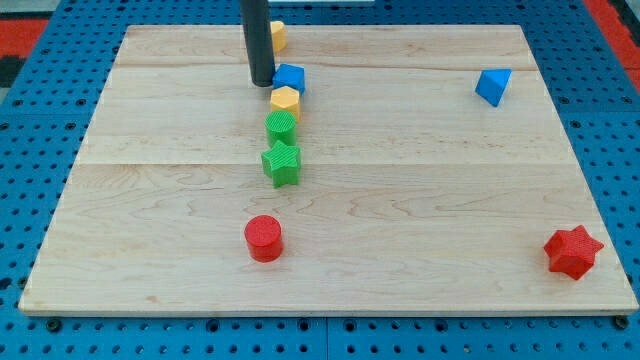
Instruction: Move the yellow heart on top of the blue cube
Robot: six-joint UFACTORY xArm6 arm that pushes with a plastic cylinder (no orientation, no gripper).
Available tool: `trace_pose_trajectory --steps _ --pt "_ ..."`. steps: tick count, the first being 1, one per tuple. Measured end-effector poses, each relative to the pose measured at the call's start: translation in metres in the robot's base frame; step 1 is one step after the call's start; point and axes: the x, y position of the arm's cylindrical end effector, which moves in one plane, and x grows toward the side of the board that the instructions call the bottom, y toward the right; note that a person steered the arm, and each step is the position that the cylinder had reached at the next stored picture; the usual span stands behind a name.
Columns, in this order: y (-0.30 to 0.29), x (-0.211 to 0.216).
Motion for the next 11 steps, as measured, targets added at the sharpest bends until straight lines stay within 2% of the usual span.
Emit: trace_pose_trajectory --steps 1,2,3,5,6,7,9,11 --pt "-0.036 -0.03" --pt "-0.078 -0.088" --pt "-0.059 -0.111" --pt "-0.012 -0.096" --pt "-0.014 -0.108" --pt "0.021 -0.11" --pt "-0.001 -0.083" --pt "0.012 -0.068"
